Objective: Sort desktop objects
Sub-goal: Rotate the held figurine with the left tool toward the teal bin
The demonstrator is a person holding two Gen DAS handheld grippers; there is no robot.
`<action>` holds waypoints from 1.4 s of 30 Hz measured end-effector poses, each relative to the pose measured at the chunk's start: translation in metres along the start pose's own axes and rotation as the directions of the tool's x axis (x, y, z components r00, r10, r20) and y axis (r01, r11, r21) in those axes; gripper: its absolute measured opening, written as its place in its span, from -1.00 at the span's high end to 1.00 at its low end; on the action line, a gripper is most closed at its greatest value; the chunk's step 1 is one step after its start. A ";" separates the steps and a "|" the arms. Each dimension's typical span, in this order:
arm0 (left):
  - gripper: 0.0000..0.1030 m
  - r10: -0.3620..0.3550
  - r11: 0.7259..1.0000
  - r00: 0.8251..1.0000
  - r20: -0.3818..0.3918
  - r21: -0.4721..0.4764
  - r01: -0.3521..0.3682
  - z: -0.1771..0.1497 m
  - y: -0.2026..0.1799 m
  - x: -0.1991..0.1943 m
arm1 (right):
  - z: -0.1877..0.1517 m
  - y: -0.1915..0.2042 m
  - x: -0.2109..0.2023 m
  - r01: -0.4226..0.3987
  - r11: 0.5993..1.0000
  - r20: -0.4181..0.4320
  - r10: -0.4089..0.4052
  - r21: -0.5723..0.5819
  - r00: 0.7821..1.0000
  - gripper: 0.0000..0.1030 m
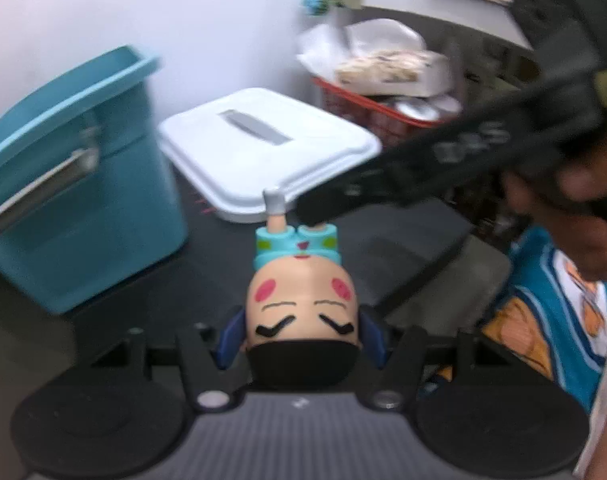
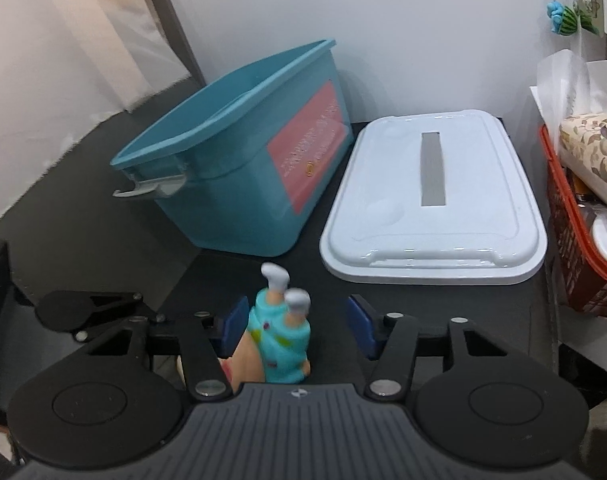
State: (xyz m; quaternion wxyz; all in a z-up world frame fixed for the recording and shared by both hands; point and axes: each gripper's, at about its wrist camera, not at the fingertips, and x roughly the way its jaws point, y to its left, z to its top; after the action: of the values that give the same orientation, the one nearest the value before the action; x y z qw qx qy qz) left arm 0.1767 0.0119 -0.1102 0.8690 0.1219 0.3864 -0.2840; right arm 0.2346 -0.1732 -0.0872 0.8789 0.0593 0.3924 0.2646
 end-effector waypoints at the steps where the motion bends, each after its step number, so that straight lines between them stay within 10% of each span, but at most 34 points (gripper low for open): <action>1: -0.23 -0.013 1.000 1.000 0.000 0.014 0.013 0.000 -0.002 0.000 | 0.000 -0.001 0.001 0.011 1.000 -0.001 -0.011 -0.001 1.000 0.06; 5: -0.24 -0.025 1.000 1.000 0.009 0.002 0.025 -0.001 -0.002 0.000 | -0.001 -0.003 0.007 0.031 0.999 -0.014 -0.031 -0.014 0.999 0.62; 9: -0.34 0.000 0.999 1.000 0.009 -0.053 0.000 -0.003 0.000 -0.001 | -0.002 -0.003 0.007 0.046 0.999 -0.013 -0.046 -0.011 0.999 0.68; 18: -0.35 0.025 0.956 0.999 0.025 -0.292 -0.017 -0.005 0.009 -0.012 | -0.014 -0.048 0.015 0.066 0.960 -0.092 -0.042 0.274 0.995 0.65; 42: -0.34 0.139 0.860 0.988 0.068 -0.503 -0.086 0.025 -0.002 -0.023 | -0.015 -0.036 -0.026 0.069 0.968 -0.125 -0.039 0.242 0.991 0.24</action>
State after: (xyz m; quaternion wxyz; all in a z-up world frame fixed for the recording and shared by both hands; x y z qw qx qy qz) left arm 0.1782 0.0088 -0.0768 0.9047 -0.0987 0.3937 -0.1292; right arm 0.2249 -0.2186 -0.0914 0.8468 0.1409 0.4752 0.1931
